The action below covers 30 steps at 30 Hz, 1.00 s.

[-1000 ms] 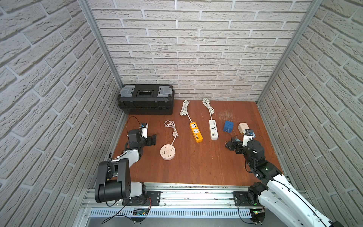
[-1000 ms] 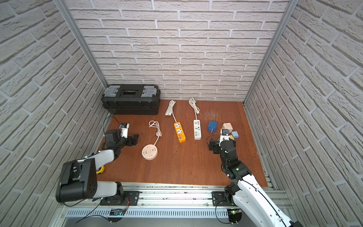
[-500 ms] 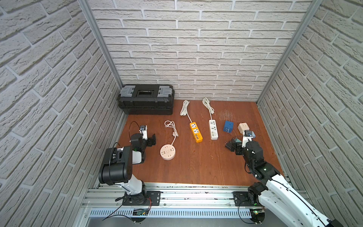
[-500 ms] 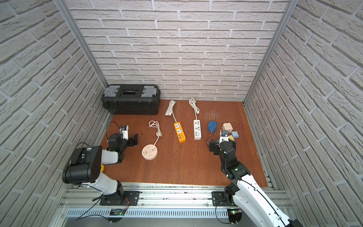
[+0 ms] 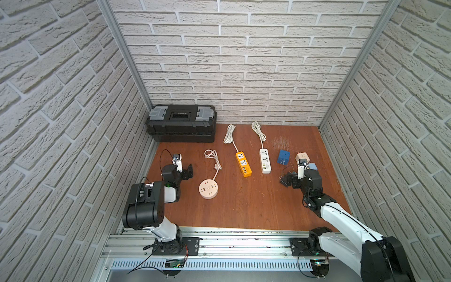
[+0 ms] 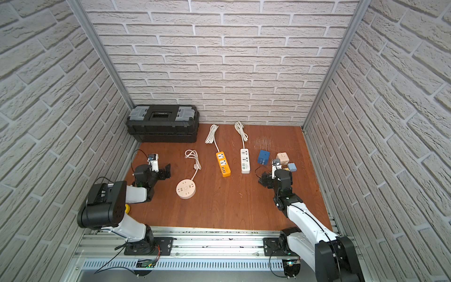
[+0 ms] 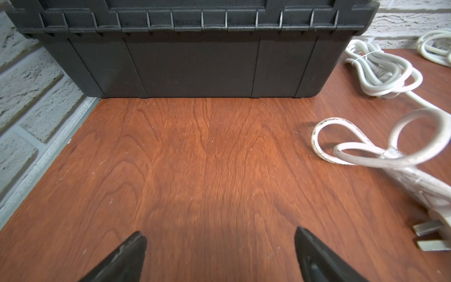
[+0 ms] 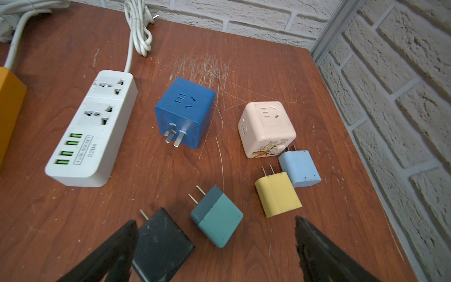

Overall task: Pull the plug off the socket
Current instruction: Reset both arms

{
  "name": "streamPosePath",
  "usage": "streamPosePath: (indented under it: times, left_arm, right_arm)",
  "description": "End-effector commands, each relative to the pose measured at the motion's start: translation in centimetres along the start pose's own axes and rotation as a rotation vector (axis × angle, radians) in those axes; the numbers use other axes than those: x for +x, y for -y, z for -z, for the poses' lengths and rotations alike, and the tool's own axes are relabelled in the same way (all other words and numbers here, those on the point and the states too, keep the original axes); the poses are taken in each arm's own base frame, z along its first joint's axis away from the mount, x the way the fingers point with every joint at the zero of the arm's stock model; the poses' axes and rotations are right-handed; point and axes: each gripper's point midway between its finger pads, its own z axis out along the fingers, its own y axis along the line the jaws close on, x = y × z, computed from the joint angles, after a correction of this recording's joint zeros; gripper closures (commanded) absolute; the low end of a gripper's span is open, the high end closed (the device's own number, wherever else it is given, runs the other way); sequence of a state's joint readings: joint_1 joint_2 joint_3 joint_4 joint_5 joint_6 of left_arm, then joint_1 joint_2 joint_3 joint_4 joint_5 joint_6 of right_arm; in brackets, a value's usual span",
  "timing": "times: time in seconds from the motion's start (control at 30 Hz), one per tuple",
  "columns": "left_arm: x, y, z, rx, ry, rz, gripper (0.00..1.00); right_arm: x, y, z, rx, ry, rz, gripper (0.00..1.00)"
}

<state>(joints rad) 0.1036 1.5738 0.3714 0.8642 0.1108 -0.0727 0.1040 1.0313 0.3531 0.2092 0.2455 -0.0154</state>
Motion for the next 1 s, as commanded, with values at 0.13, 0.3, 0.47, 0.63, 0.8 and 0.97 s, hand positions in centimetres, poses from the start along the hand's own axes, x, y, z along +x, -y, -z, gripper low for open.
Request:
streamPosePath:
  times: [0.13,0.3,0.47,0.63,0.8,0.97]
  left_arm:
    - [-2.1,-0.4,0.0,-0.014,0.068,0.006,0.02]
    - [-2.1,-0.4,0.0,-0.015,0.069,0.005,0.02]
    - [-2.0,-0.4,0.0,-0.015,0.066,0.006,0.02]
    - [-2.0,-0.4,0.0,-0.016,0.067,0.006,0.02]
    - [-2.0,-0.4,0.0,-0.014,0.067,0.006,0.02]
    - [-2.0,-0.4,0.0,-0.016,0.067,0.007,0.02]
  right_arm:
    - [-1.7,0.3,-1.0,-0.018,0.121,-0.063,0.0]
    - [-2.4,0.4,-1.7,-0.027,0.146,-0.082,0.0]
    - [-3.2,0.4,-3.0,-0.035,0.158,-0.103,0.0]
    - [-4.1,0.2,-3.7,-0.044,0.205,-0.104,0.0]
    - [-4.3,0.0,-4.8,-0.051,0.192,-0.076,0.01]
    - [-2.6,-0.3,-6.0,-0.041,0.233,-0.074,0.0]
